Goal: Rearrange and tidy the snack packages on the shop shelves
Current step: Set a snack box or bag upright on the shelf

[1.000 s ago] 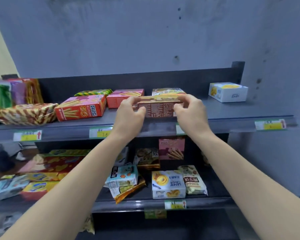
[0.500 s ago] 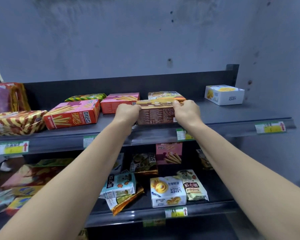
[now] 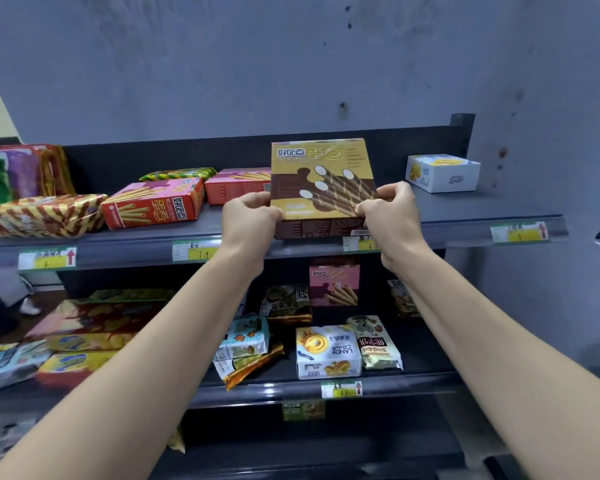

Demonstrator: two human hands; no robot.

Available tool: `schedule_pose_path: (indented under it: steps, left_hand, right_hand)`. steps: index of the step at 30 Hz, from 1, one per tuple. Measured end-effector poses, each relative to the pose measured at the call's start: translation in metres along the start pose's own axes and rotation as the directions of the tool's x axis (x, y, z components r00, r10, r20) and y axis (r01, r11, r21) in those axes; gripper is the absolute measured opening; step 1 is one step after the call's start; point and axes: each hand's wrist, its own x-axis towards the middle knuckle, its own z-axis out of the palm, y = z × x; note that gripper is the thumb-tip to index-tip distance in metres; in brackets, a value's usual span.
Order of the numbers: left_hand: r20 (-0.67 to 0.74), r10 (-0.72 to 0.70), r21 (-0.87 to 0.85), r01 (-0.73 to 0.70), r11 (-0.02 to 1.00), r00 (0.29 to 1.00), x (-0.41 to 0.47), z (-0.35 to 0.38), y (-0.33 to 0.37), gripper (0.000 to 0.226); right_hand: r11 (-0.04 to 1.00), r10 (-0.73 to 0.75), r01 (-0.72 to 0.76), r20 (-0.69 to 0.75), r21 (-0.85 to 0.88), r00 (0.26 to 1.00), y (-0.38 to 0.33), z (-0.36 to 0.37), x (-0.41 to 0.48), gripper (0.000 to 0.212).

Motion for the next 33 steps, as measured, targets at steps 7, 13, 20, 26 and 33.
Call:
schedule_pose_path:
  steps: [7,13,20,26,33]
  left_hand:
    - [0.075,-0.028,0.076,0.022,0.997,0.997,-0.05,-0.004,-0.016,0.044]
    - [0.077,-0.063,0.198,0.047,0.979,0.995,-0.091,0.001,-0.047,0.048]
    - [0.065,-0.101,0.376,0.069,0.924,0.993,-0.102,0.01,-0.085,0.029]
    - [0.064,-0.294,0.489,0.227,0.842,0.954,-0.092,0.021,-0.141,0.019]
    - [0.069,-0.485,0.534,0.378,0.756,0.872,-0.077,0.034,-0.198,0.02]
  right_hand:
    - [0.989,0.112,-0.121,0.107,0.08,0.988,0.019,-0.028,-0.033,0.031]
    - [0.988,0.142,-0.149,0.135,0.043,0.981,0.052,-0.055,-0.055,0.024]
    - [0.961,0.274,-0.263,0.198,-0.079,0.941,0.096,-0.077,-0.072,0.019]
    - [0.901,0.423,-0.378,0.231,-0.214,0.876,0.144,-0.088,-0.067,0.023]
    - [0.794,0.57,-0.47,0.203,-0.384,0.797,0.201,-0.086,-0.056,0.019]
